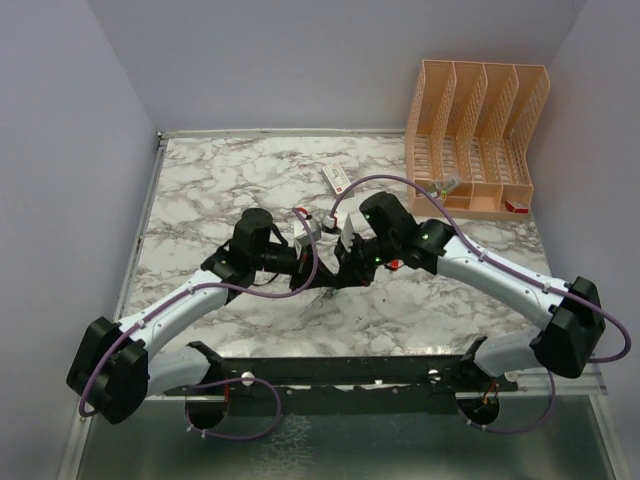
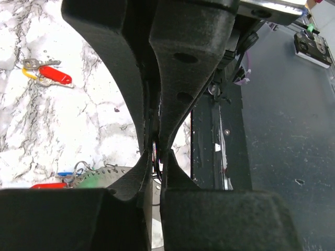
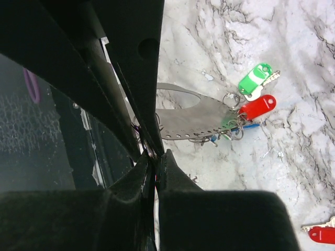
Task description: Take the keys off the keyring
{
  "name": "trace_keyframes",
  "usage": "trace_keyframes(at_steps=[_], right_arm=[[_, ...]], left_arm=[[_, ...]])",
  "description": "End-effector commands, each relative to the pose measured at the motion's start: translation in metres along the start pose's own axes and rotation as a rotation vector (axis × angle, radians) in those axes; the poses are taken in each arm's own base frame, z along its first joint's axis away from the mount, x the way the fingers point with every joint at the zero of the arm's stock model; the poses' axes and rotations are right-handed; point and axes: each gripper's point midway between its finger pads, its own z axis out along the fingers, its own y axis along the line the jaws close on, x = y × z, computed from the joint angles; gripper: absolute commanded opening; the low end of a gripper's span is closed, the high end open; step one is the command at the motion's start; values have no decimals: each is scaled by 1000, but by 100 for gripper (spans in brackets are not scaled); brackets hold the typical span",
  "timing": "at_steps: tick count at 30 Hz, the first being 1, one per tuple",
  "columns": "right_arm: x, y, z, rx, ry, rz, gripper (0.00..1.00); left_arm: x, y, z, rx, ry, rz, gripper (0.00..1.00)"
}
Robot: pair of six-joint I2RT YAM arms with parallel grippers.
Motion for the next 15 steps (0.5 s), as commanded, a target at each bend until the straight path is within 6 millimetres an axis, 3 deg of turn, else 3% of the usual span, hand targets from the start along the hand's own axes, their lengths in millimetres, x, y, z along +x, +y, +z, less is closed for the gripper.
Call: trace_keyframes(at_steps=[1, 3, 11, 15], right_arm=[[-9, 6, -1, -23, -42, -39, 4], [-12, 2, -3, 10, -55, -37, 6], [-33, -17, -28, 211, -273, -17, 29], [-33, -21, -36, 270, -408, 47, 39]], left_arm=[[-19, -7, 2, 39, -41, 61, 0], [-20, -2, 2, 7, -48, 51, 0], [-34, 25, -6, -219, -154, -25, 0], [-43, 41, -15, -362, -212, -50, 0]])
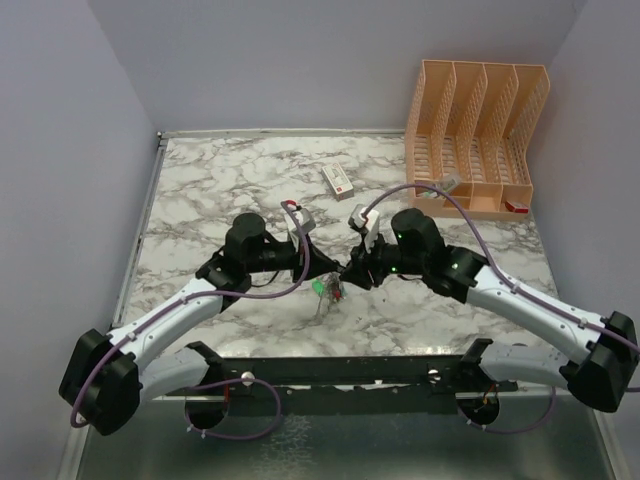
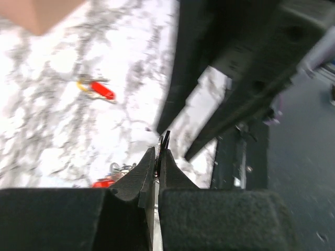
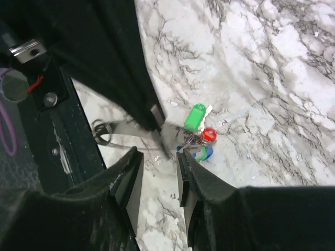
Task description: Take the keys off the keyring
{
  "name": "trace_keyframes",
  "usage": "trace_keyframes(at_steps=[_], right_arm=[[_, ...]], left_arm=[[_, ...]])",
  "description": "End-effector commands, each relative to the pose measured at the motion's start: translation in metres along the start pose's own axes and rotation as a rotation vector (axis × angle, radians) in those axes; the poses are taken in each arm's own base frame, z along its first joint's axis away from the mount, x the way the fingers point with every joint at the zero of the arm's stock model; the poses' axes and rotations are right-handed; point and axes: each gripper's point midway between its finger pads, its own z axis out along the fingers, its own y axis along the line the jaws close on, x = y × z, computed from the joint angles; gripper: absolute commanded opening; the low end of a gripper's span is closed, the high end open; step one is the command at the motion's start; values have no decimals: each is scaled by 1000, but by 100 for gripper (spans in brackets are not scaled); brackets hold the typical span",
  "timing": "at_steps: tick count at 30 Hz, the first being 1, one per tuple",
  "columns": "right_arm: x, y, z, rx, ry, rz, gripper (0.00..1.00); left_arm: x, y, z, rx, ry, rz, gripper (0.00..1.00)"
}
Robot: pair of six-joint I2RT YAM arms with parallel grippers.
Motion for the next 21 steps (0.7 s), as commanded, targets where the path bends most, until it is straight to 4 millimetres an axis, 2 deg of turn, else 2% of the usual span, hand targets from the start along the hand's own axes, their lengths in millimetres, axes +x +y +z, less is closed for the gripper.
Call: trace_keyframes(at_steps=[1, 9, 14, 21], right_arm=[[-26, -10, -7, 94, -220, 49, 40], [-31, -2, -10, 46, -440, 51, 42], [-42, -9, -11, 67, -584, 68, 39], [-50, -8, 4, 24, -628, 50, 36]], left_arm=[[-25, 31, -7, -234, -128, -31, 0], [-34, 37, -8, -281, -160, -45, 0], [-38, 34, -10, -278, -171, -34, 0], [-41, 32, -10, -271, -178, -35, 0]])
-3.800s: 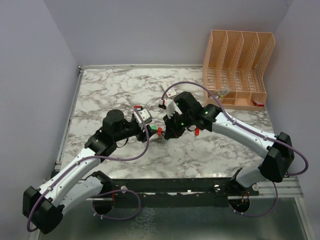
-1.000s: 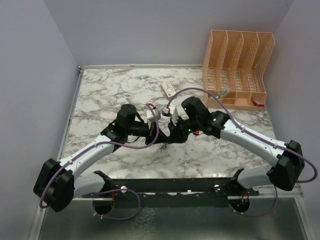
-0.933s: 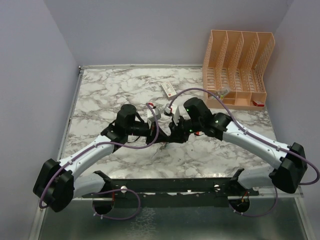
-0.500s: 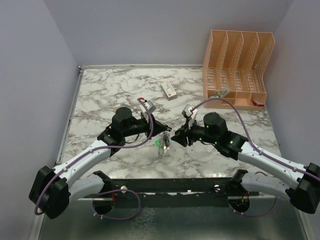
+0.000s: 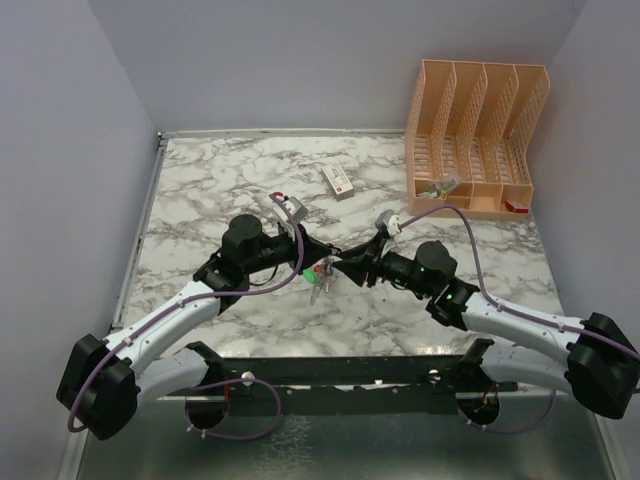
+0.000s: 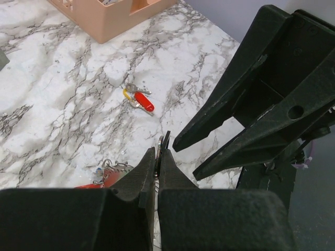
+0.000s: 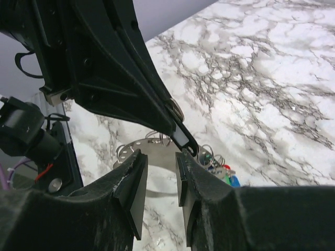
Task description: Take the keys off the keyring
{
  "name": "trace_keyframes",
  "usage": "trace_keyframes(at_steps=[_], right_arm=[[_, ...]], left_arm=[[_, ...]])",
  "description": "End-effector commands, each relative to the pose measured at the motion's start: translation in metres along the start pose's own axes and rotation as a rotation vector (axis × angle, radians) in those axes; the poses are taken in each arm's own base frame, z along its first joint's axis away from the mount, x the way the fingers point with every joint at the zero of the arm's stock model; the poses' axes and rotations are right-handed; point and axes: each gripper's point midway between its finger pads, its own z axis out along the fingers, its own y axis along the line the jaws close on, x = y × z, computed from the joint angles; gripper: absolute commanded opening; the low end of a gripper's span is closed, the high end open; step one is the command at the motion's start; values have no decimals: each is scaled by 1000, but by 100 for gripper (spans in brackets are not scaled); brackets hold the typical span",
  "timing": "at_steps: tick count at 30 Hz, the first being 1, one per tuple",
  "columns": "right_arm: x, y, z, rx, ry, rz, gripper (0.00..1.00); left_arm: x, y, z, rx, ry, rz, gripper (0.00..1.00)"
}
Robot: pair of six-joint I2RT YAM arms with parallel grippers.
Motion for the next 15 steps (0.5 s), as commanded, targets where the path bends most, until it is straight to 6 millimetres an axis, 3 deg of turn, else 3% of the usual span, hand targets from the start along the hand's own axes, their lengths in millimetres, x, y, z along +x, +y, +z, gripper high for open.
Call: trace_keyframes(at_steps=[1, 15], right_arm=[[-24, 6, 14, -42, -121, -7, 35], [-12, 1, 31, -49, -117, 20, 30]], left_arm=[[-21, -8, -2, 17, -68, 28, 0], [-24, -15, -2, 52, -88, 13, 0]])
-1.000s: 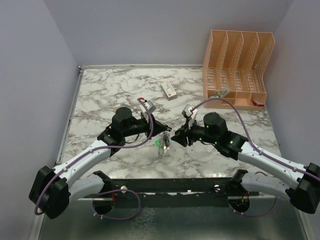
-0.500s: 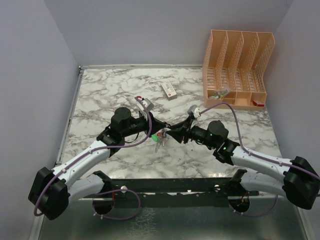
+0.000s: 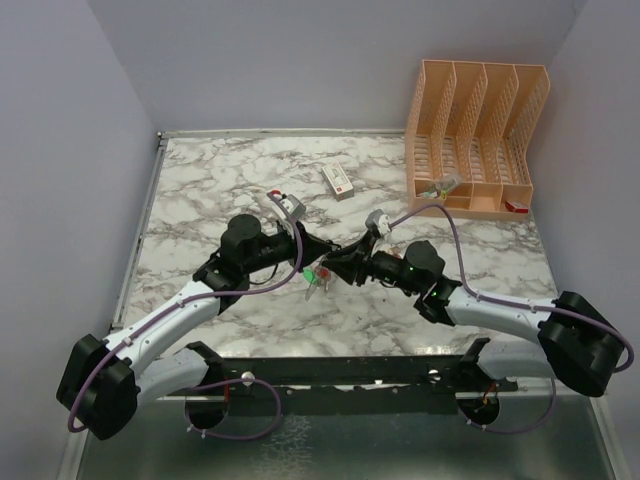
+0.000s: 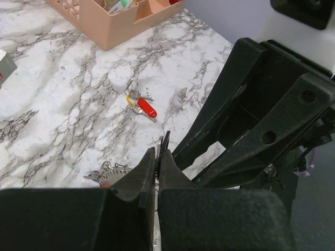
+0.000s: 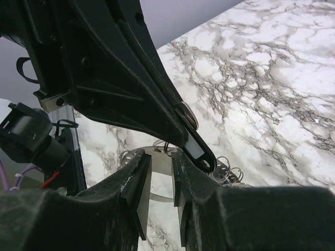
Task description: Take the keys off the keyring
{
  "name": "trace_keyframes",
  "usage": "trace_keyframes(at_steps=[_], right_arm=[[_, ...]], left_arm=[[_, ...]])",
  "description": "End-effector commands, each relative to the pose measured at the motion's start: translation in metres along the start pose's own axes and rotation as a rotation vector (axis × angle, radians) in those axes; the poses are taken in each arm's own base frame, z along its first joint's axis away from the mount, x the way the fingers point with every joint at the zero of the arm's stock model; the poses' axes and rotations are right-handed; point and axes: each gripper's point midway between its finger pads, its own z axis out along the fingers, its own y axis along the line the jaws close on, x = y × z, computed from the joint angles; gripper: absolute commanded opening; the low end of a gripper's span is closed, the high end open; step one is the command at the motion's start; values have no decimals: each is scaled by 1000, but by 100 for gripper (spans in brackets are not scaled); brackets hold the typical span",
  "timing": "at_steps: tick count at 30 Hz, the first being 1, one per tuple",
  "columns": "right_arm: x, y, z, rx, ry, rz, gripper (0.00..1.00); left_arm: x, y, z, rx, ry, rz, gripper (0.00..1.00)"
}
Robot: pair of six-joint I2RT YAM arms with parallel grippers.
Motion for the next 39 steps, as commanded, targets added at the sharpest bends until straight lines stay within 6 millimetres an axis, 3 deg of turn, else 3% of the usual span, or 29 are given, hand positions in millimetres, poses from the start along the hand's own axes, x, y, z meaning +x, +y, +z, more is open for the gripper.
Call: trace_keyframes(at_steps=[1, 8, 12, 20, 25, 29, 34, 39], right_arm=[[-15, -4, 6, 21, -72, 4, 29], [-16, -17, 5, 84, -117, 8, 17], [-16, -15, 5, 74, -119, 5, 2], [-1, -16, -4, 78, -91, 1, 1], [3, -20, -18, 113, -76, -20, 1], [-2, -18, -30, 93, -74, -38, 18], [-12, -21, -43, 12, -115, 69, 33], [-22, -13, -43, -72, -140, 111, 46]], left_arm=[[-19, -18, -2, 69, -69, 10, 0], [-20, -22, -2, 89, -88, -14, 0], [-22, -22, -3, 86, -113, -27, 0], [-24, -4, -6, -17, -172, -54, 0], [-20, -5, -5, -3, -162, -32, 0], [-19, -8, -6, 15, -157, -14, 0], [-21, -12, -7, 35, -170, -4, 0], [-23, -21, -9, 80, -185, 4, 0]])
